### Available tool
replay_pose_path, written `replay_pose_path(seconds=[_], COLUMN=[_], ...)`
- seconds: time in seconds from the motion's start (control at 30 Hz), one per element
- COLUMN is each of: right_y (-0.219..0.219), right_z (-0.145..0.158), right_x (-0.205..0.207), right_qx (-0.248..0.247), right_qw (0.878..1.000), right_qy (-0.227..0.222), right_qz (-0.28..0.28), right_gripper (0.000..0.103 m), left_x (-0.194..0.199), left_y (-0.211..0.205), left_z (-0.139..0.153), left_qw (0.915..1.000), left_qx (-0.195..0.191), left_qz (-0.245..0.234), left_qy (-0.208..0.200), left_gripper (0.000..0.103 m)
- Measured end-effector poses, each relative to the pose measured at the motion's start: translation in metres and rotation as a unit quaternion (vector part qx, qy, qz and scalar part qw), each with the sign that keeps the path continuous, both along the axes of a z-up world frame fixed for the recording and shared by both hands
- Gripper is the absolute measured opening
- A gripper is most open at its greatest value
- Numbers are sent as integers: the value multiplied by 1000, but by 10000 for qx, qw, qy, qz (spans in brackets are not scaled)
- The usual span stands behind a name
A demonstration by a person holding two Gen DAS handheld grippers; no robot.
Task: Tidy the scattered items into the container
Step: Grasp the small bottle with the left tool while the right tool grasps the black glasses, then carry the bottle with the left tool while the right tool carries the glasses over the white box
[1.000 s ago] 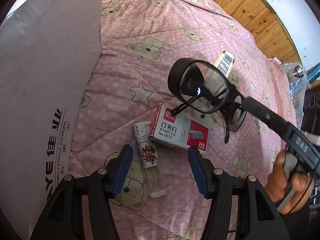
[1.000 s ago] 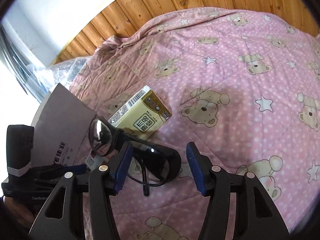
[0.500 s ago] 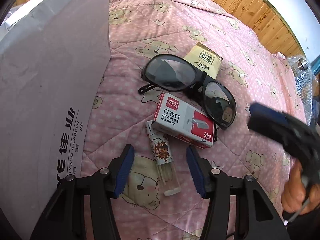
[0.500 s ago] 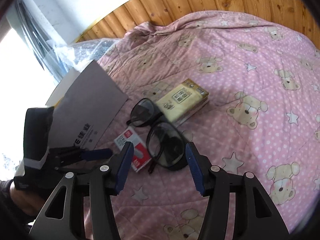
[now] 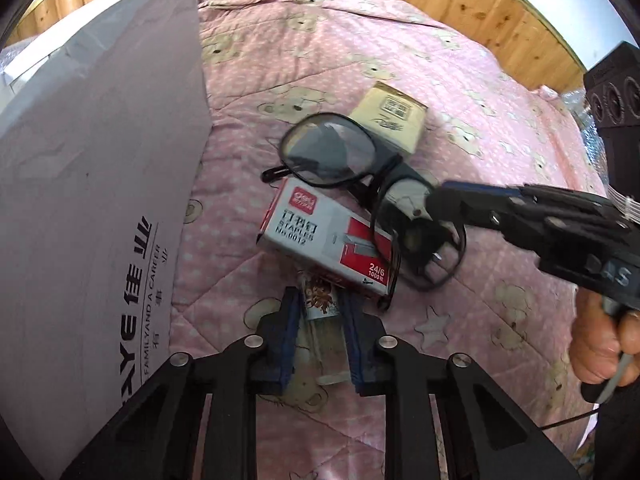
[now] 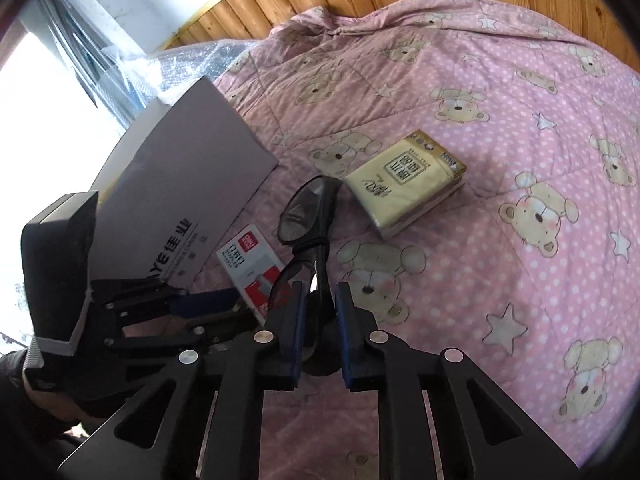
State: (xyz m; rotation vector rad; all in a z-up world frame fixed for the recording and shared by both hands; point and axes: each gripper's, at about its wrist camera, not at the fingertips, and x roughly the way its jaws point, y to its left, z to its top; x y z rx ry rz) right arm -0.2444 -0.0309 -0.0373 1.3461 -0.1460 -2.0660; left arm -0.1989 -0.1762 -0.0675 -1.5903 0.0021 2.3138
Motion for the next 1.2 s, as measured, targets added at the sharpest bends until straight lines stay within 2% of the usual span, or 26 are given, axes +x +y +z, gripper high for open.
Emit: replay_pose_path(seconds=[0.07,0.1,0.13,0.17,0.23,0.27,0.33,0.4,0.53,0.67,0.9,1.07,1.2], right_y=[-1,-4,-7,-11,-14,-15,-11,-5,1,1,-14,-10,-3], right_z=[-3,-6,-10,-15,-23,-27,-23,-12,8,17,-6,-15,2], right_x=[6,7,6,5,1,-1,-2,2,15,28,33,25,31], right_qx=[-125,-70,-7,13,-105,-165,-372,-508,-467,-331,-86,-368,-353], right_qw=[9998,9999,9998,9997,9994,9991,9983,9979,9986,9993,9992,9975,9982], right_qy=[-127,-132,-161,-211,-326,-383,-440,-361,-147,-76,-382,-588,-352], right_qz=[79,71,80,75,14,-16,-97,-170,-194,-165,121,-150,-338], right_gripper=[19,24,34,37,38,38,26,20,14,13,19,16,12], left_x=[1,1,1,2,2,2,5,9,19,26,29,31,32], left_y=[-2,-1,1,3,4,3,1,-3,-5,-7,1,5,4], left_z=[-3,-4,-4,-4,-4,-4,-3,1,17,27,17,0,8], left_qw=[10000,10000,10000,9999,9999,9999,9997,9998,9992,9985,9990,9994,9991], left_qx=[45,14,-56,-108,-115,-113,-147,-77,214,333,215,128,194], left_qz=[53,37,-3,-27,-58,-76,-117,-114,-167,-246,-295,-276,-237], left_qy=[-69,-51,-18,13,52,74,133,155,285,361,261,192,293], left_gripper=[22,23,23,23,22,22,21,20,17,15,13,14,12])
